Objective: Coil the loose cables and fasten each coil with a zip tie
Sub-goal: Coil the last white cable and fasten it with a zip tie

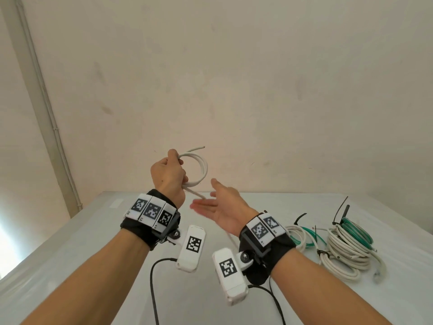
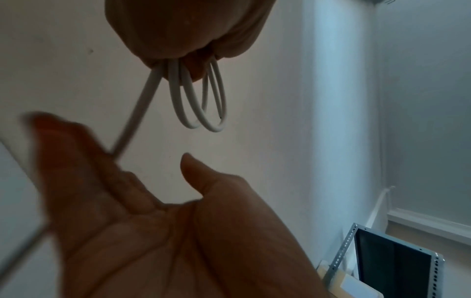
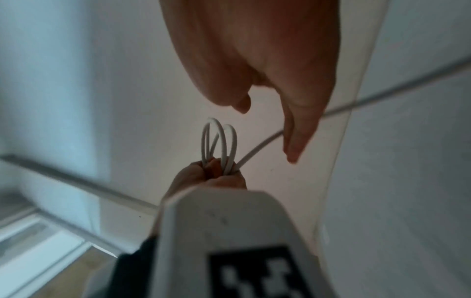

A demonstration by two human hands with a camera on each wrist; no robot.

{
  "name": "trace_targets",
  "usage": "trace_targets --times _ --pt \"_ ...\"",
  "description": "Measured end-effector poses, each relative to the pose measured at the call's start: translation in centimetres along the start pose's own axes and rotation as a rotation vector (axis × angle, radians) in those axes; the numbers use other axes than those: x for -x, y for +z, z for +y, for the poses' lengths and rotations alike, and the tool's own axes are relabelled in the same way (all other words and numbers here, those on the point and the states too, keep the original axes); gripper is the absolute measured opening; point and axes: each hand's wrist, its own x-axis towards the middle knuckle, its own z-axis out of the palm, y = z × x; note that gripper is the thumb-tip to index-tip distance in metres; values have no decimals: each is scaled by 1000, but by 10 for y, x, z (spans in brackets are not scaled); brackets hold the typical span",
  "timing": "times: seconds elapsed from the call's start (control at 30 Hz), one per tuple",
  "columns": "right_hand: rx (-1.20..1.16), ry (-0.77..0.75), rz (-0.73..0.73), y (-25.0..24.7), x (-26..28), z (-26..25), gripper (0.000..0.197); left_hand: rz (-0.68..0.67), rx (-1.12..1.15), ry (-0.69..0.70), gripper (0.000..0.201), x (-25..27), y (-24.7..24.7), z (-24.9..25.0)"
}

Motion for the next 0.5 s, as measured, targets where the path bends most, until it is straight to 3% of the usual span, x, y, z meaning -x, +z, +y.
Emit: trace_targets --times 0.1,0.23,0.43,0.5 --pt "-111 -169 77 -4 -10 -4 23 18 -33 -31 33 -2 -8 -5" --pt "-162 -285 133 -5 -13 -8 44 -45 -82 -69 31 -1 -14 -14" --pt "-67 -334 196 -8 -12 -14 35 -249 -133 -28 47 12 -14 -20" --pt "17 -312 206 -10 -12 -17 21 -319 -156 -20 48 15 -14 -22"
